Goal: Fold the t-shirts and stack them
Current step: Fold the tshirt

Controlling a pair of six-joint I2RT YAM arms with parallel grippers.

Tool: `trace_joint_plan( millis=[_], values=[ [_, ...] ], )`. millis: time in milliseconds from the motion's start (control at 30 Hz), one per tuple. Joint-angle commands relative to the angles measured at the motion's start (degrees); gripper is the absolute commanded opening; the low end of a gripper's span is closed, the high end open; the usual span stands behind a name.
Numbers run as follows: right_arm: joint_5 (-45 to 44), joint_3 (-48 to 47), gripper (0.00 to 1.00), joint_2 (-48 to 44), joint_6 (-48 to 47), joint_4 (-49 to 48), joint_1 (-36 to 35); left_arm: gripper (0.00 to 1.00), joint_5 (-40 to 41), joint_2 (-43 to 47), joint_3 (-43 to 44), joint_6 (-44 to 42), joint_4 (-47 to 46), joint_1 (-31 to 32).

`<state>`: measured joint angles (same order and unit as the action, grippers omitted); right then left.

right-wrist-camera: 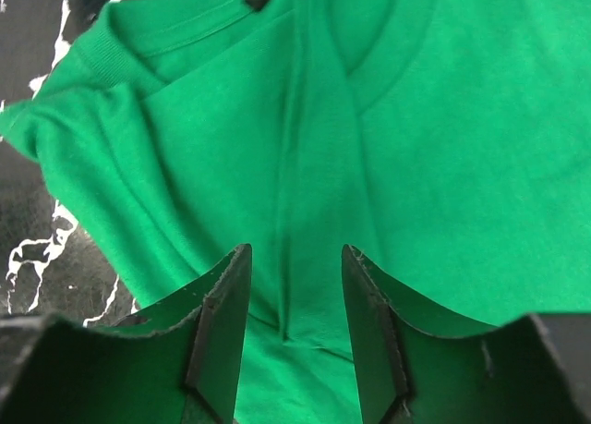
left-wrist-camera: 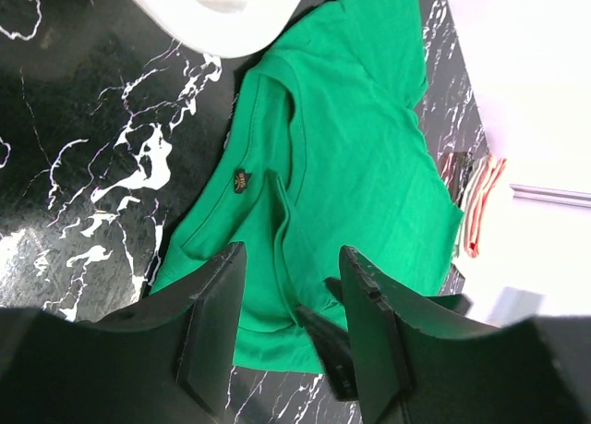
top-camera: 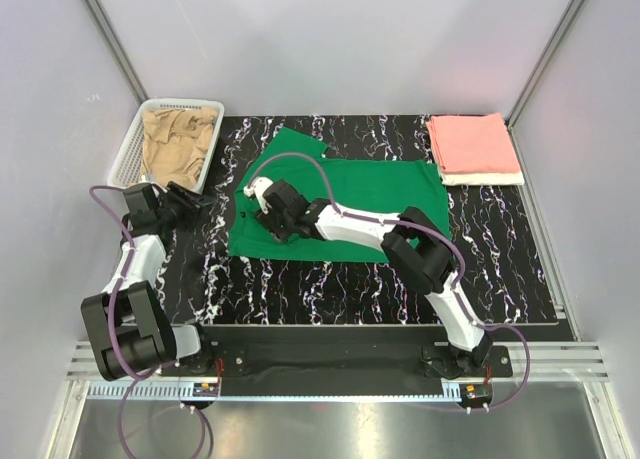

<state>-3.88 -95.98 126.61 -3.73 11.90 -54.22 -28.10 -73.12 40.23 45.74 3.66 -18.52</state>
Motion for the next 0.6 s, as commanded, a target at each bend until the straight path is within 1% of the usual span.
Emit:
trace_joint_plan(
  millis=[0,167,200,300,567],
  values=[
    [-3.3,-1.7,0.52,0.9,-4.8,-0.9,-2.2,0.5,-1.3,2.2,0.7,0.3,-2.9,-0.4],
    [-6.3,-2.3,0.53,2.1,-6.5,-1.0,-3.3,0.5,-2.1,1.1,0.6,0.8,-3.1,-0.5],
    [-8.3,-2.6,0.53,2.8,-6.5,-0.9,-3.4,0.5,-2.1,1.1,0.6,0.8,-3.1,-0.5],
    [-10.5,-2.7,0.53,3.7,-7.0,-0.9,-3.5,0.5,-2.1,1.1,0.6,0.8,-3.2,-0.5],
    [-11.2,-3.8,0.5,4.2,-6.1,0.1,-3.6,0.5,-2.3,0.8,0.8,0.7,-3.2,-0.5]
  ],
)
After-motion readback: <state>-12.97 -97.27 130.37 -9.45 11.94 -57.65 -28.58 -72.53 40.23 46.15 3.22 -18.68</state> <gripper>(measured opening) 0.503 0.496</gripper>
